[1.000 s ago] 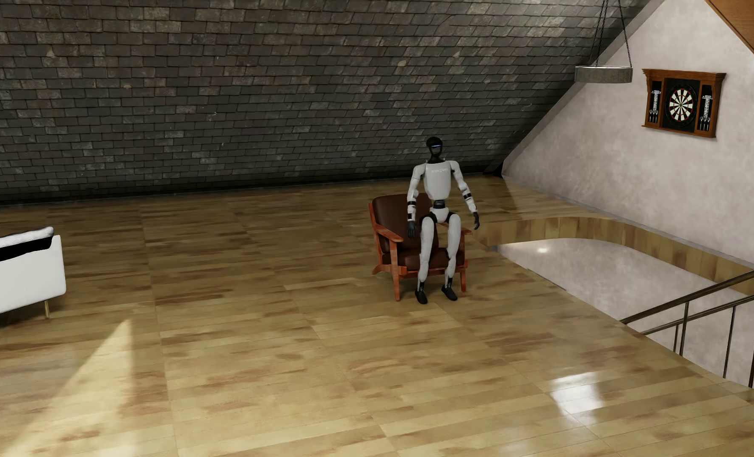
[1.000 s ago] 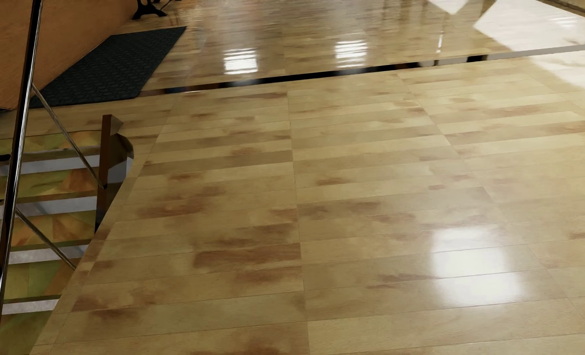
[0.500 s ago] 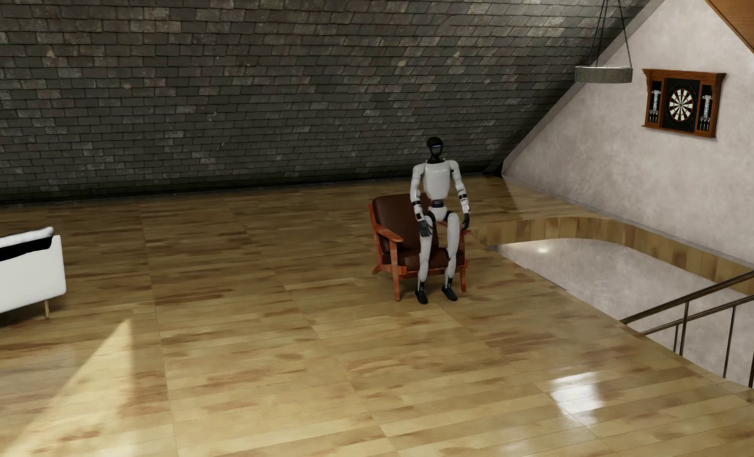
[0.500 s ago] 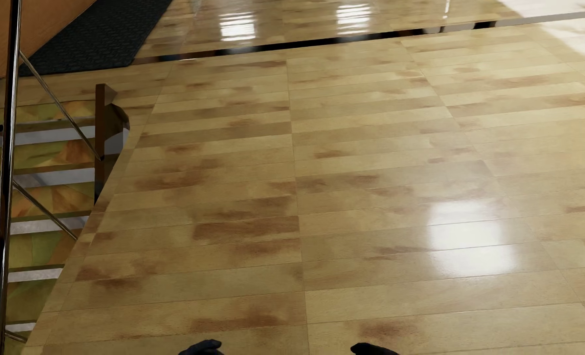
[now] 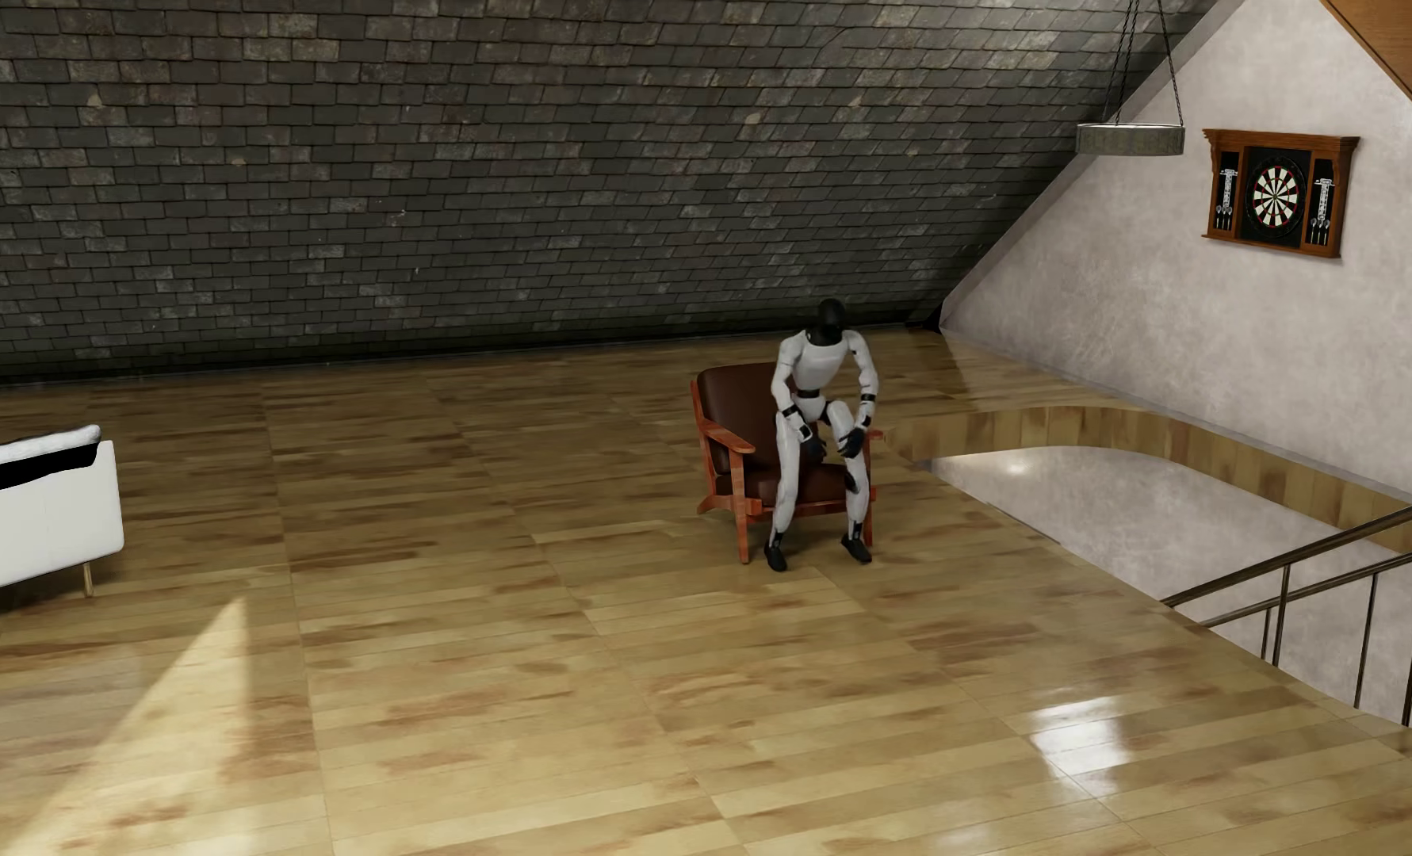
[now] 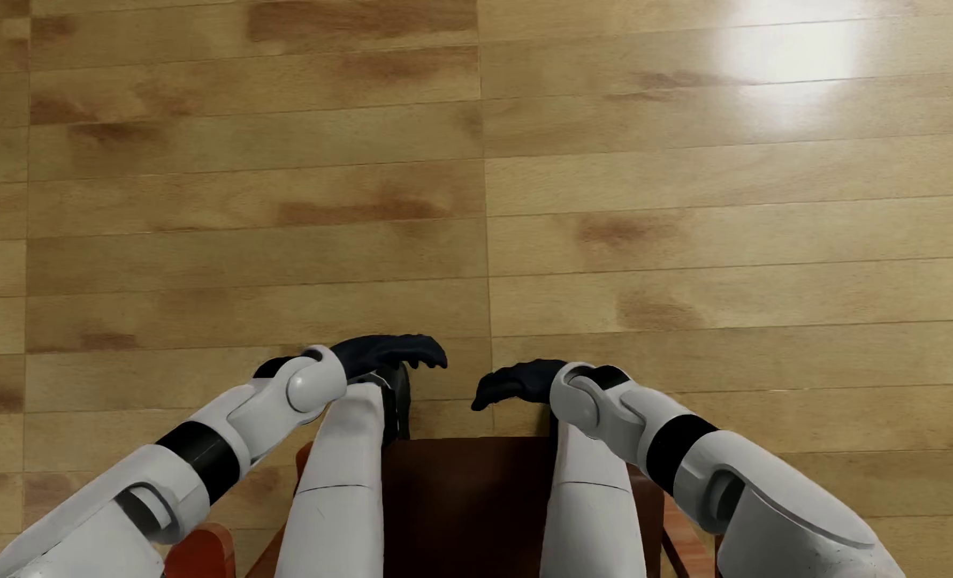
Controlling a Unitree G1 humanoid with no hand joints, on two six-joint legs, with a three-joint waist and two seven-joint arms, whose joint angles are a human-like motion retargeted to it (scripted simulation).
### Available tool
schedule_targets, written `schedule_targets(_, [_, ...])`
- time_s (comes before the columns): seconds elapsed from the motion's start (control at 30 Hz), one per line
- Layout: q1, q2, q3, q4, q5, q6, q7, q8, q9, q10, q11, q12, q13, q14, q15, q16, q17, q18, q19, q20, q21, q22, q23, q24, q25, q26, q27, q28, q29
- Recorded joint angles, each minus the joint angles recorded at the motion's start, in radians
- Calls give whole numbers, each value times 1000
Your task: Sit on the dark chair
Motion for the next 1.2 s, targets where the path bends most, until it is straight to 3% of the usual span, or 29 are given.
schedule_targets(0.07, [-128,-118,3,25,-24,-5,-18,20,61,139,133,-57,-94,-35,-36,86,-46,-35,35,-28,78,-142,-79,0,-23,-58,-42,49,-57])
schedule_targets(0.13, [-256,-233,8,40,-39,-2,-40,52,123,275,265,-130,-194,-68,-79,170,-119,-58,50,-62,151,-275,-183,-30,-4,-95,-58,126,-180])
schedule_targets(0.3, [-558,-528,9,64,-59,-5,-97,135,222,606,616,-253,-422,-142,-180,400,-377,-122,69,-110,320,-611,-566,-176,115,-156,-84,358,-478])
schedule_targets(0.4, [-698,-662,8,90,-63,-11,-132,176,264,800,811,-278,-508,-179,-234,522,-501,-151,82,-91,365,-774,-736,-239,162,-189,-101,456,-605])
schedule_targets(0.5, [-786,-749,8,89,-68,-13,-157,208,288,946,961,-275,-539,-196,-269,585,-584,-152,87,-58,368,-883,-836,-271,185,-210,-109,506,-663])
schedule_targets(0.6, [-806,-775,11,92,-69,-15,-167,225,292,1044,1056,-229,-500,-198,-272,591,-616,-136,91,-1,320,-910,-864,-270,189,-201,-96,499,-663])
schedule_targets(0.77, [-737,-718,15,82,-68,-12,-167,241,252,1131,1135,-141,-294,-175,-238,497,-537,-98,83,74,97,-810,-761,-210,149,-150,-63,374,-536])
schedule_targets(0.87, [-628,-608,14,92,-75,-15,-160,225,214,1119,1123,-13,-100,-142,-203,398,-408,-84,81,152,-101,-678,-604,-150,111,-128,-57,292,-429])
schedule_targets(0.97, [-539,-535,7,96,-62,-30,-150,221,179,1101,1111,141,79,-112,-170,277,-237,-76,60,294,-302,-571,-443,-106,99,-101,-31,256,-405])
schedule_targets(1.03, [-494,-485,6,90,-53,-32,-146,213,152,1087,1097,235,181,-96,-155,181,-120,-62,47,373,-427,-479,-344,-109,142,-92,-4,311,-471])
schedule_targets(1.1, [-462,-445,7,88,-38,-28,-146,206,123,1085,1090,312,268,-92,-148,91,-20,-47,36,445,-524,-391,-267,-146,227,-59,45,392,-547])
schedule_targets(1.17, [-434,-402,9,81,-33,-19,-144,196,92,1092,1088,368,333,-99,-155,11,30,-24,22,485,-587,-272,-174,-237,344,-23,70,436,-515])
schedule_targets(1.2, [-423,-389,10,78,-30,-15,-144,196,72,1096,1090,390,364,-107,-152,-19,35,-14,23,503,-609,-199,-110,-264,356,-27,71,457,-499])
